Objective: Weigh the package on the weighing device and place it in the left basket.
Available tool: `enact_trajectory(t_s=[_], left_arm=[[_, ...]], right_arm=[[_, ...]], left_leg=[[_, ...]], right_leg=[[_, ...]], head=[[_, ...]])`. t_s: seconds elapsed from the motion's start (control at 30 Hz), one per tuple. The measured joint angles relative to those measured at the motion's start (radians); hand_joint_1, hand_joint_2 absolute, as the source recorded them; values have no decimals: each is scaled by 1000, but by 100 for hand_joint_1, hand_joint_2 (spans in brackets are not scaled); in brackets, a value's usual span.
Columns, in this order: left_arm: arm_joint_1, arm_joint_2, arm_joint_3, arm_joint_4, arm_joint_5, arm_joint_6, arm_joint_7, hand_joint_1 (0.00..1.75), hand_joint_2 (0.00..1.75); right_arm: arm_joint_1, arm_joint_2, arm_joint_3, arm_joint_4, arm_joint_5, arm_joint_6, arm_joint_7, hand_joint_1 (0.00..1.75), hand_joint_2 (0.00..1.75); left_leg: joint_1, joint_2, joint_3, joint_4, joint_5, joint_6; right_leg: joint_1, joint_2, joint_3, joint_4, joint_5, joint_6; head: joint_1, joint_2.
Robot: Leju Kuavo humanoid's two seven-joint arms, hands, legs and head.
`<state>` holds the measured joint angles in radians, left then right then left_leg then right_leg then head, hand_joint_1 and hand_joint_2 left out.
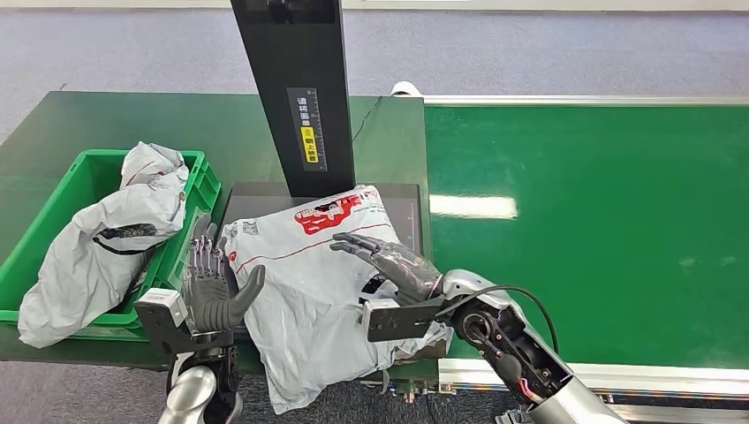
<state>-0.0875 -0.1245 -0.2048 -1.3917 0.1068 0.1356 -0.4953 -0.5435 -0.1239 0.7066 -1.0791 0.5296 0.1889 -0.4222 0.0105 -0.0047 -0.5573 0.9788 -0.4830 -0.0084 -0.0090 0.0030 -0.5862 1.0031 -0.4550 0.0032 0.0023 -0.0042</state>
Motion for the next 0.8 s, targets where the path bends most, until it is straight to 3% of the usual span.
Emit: enact_trajectory(t_s=[0.23,0.43,0.6,0.7,0.8], left_arm=[[17,-3,3,-7,-24,-11,-1,0,175],[26,-5,0,-22,-52,-23,-1,0,175],[19,-9,-19,-22,-79,-43,-2,0,175],[9,-12,-26,-18,-84,-48,-4,0,175],[4,-13,-28,-13,-92,-51,-7,0,175]], right_arm=[[67,26,-75,-24,9,-112,35,0,175],[149,72,-211,-84,-249,-168,-51,0,175],[241,135,-358,-111,-696,4,-86,0,175],[271,155,-415,-112,-806,73,-86,0,175],[287,161,-450,-112,-834,97,-83,0,175]], left_leg=[[0,0,0,0,0,0],[0,0,0,0,0,0],[0,0,0,0,0,0],[0,0,0,0,0,0],[0,0,0,0,0,0]], right_leg=[[0,0,0,0,0,0],[0,0,0,0,0,0],[0,0,0,0,0,0],[0,0,0,0,0,0],[0,0,0,0,0,0]], head=[[0,0],[0,0],[0,0],[0,0],[0,0]])
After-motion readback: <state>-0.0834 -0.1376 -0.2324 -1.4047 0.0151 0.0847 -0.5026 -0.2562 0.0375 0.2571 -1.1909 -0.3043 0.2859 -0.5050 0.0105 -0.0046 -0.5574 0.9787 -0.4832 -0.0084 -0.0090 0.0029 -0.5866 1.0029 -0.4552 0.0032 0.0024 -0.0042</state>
